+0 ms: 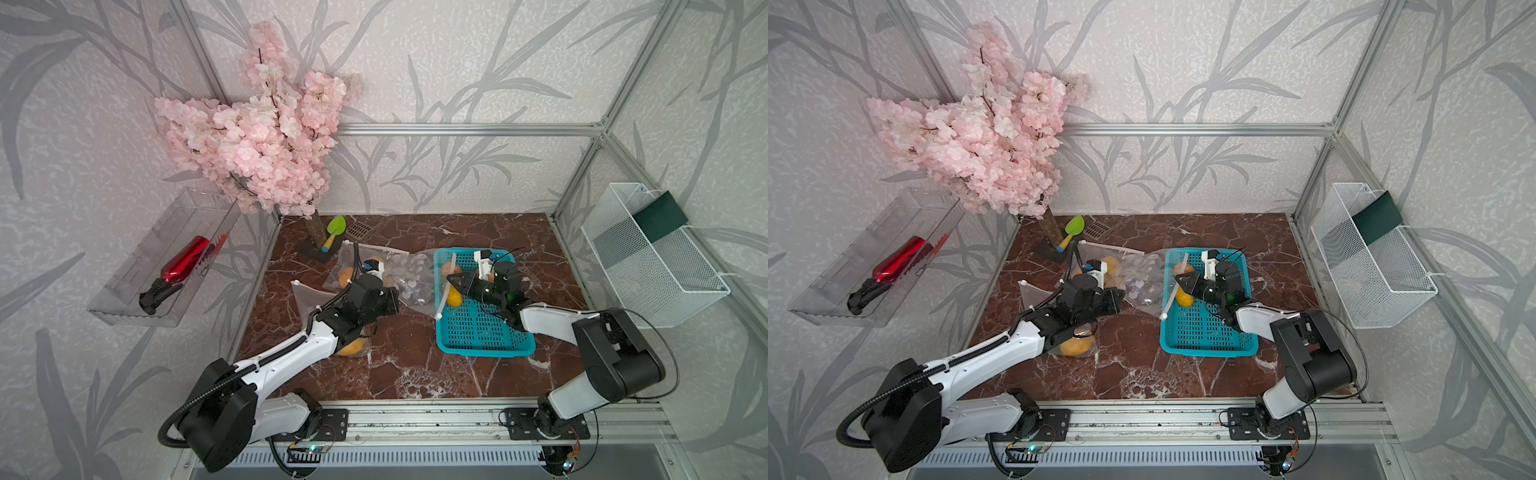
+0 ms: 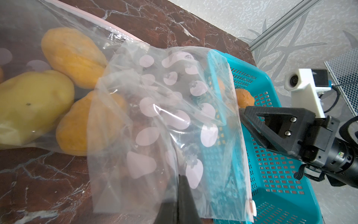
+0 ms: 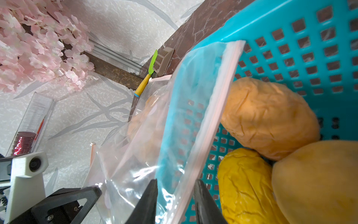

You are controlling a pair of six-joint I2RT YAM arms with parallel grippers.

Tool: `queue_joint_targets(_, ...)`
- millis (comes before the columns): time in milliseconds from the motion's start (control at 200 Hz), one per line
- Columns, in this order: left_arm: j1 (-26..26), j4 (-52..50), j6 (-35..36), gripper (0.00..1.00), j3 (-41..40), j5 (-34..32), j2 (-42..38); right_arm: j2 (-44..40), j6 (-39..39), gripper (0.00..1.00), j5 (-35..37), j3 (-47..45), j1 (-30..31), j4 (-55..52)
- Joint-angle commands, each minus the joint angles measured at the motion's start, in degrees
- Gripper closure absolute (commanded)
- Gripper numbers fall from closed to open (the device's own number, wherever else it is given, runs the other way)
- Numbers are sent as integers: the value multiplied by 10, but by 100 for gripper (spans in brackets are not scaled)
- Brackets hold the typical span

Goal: Put the potatoes into a zipper bag and zip it
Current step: Adjust the zipper on the food storage bag.

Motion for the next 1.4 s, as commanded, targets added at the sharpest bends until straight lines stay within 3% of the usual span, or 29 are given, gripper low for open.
queue_joint_targets(0, -2, 17, -8, 100, -2, -2, -2, 12, 7, 66, -12, 18, 2, 25)
queue_joint_targets(490, -2, 21, -7, 100, -1, 4, 2, 33, 22, 66, -21, 25, 4, 57)
queue_joint_targets(730, -2, 20, -7, 100, 2, 6, 10, 55, 40, 72, -30, 41, 9, 90)
queue_joint_targets(785, -2, 20, -6, 100, 2, 6, 11, 57, 40, 76, -30, 45, 10, 88)
queue_joint_targets(930, -2, 0, 4, 100, 9, 2, 6, 45, 17, 100, -13, 62, 13, 35)
queue_joint_targets(980, -2, -34, 13, 100, 18, -17, -3, 33, -5, 100, 5, 74, 18, -5)
queue_joint_targets(1145, -2, -143, 25, 56, 24, -141, -97, -17, -99, 100, 88, 125, 55, -165)
queue_joint_targets(1280, -1, -155, 53, 40, -1, -168, -205, -55, -160, 100, 156, 147, 93, -245)
queue_joint_targets(1395, -3, -175, 87, 30, 20, -113, -226, -66, -166, 100, 159, 157, 115, -258)
